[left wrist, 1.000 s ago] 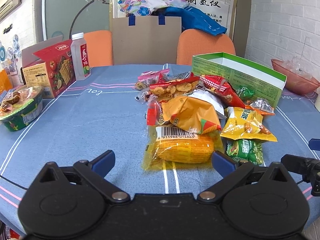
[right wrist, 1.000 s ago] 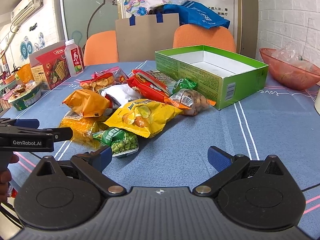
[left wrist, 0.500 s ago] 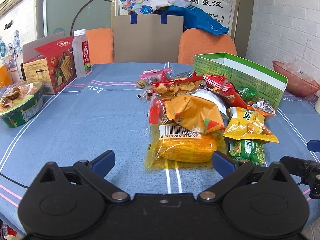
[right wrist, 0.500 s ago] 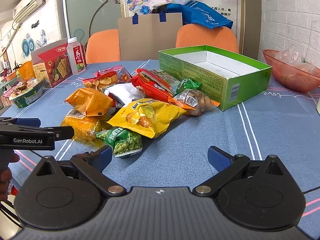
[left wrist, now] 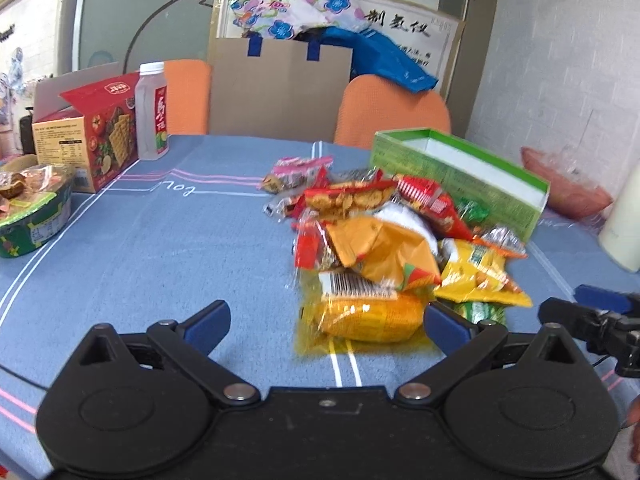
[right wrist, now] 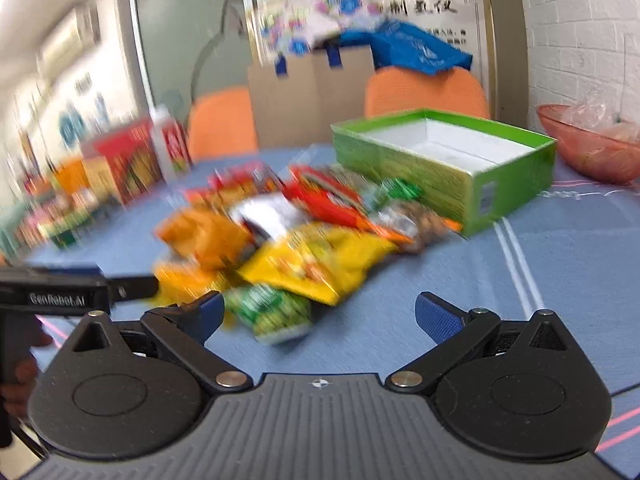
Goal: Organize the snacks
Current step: 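Grasp the yellow corn bag with both grippers and lift it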
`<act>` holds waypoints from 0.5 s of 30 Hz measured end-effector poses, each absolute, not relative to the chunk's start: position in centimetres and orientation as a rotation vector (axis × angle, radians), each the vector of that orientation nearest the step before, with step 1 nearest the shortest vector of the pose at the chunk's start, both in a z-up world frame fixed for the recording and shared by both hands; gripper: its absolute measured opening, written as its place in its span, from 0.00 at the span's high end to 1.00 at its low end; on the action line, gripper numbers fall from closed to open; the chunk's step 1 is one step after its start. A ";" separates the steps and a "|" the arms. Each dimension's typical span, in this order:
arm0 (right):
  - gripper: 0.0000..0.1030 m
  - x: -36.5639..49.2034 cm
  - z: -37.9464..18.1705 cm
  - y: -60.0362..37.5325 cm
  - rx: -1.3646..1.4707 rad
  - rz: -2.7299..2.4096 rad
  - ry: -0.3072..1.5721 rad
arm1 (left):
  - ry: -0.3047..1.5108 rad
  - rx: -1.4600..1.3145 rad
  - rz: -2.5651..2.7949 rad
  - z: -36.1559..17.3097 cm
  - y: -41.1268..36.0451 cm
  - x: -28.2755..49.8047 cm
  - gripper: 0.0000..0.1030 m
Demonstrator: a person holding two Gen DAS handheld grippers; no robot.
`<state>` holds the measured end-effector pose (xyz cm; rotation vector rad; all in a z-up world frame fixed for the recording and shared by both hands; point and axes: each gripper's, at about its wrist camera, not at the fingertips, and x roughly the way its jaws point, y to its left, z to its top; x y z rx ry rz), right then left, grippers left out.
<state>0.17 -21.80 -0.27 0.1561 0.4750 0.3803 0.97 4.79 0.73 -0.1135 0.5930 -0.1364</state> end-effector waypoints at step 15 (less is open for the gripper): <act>0.00 4.0 -0.9 -13.0 -0.049 0.670 0.572 | 0.661 -0.217 -0.296 -0.5 6.4 5.1 0.12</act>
